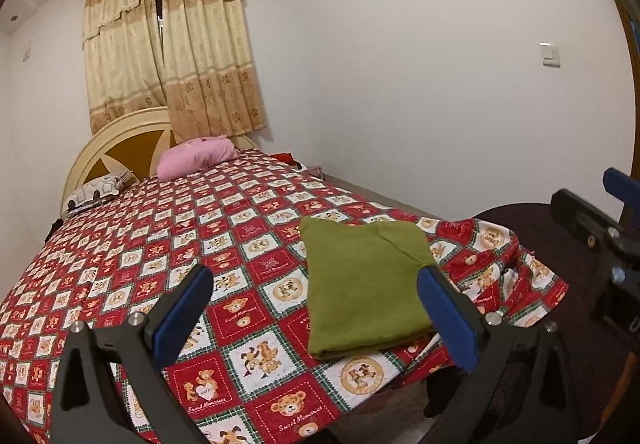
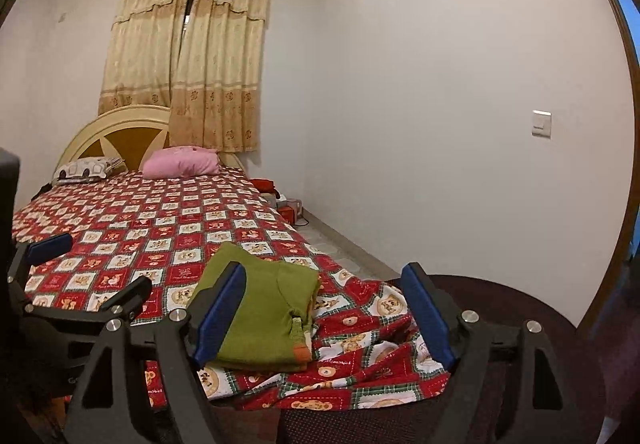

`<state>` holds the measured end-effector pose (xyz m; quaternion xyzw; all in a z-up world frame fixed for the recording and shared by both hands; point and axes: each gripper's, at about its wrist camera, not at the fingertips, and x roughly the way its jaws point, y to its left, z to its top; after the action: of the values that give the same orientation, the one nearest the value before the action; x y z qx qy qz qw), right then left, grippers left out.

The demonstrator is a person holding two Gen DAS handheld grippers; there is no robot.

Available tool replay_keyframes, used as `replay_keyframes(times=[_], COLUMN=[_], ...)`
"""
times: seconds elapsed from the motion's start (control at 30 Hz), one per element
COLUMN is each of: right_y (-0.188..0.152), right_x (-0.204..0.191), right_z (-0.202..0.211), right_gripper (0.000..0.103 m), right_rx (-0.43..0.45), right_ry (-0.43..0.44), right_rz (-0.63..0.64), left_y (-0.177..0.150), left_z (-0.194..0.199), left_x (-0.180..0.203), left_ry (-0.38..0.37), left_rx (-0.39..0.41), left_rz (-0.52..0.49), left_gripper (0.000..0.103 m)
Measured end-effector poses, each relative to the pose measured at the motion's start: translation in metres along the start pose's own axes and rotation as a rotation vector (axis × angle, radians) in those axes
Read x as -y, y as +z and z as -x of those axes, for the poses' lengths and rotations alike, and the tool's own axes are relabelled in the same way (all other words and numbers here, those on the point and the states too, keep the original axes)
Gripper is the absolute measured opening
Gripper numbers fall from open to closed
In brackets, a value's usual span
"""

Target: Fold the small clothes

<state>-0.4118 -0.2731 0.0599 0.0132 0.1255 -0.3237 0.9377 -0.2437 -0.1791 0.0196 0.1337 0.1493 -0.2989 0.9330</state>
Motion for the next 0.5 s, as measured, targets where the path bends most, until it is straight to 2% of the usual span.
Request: replay_keyframes(times=[0.5], right_y=[-0.0028], right_x=[0.0057], right_z=[-0.0063], right_gripper=[0.081], right_rx=[-0.019], right_ry=[-0.004], right_rz=[-0.018], left_y=[0.0024], left_z=[-0.0024], left_x=[-0.0017], left_ry=[-0.001], left_rx=[-0.011], left_rz=[0.009], left_gripper=[0.103])
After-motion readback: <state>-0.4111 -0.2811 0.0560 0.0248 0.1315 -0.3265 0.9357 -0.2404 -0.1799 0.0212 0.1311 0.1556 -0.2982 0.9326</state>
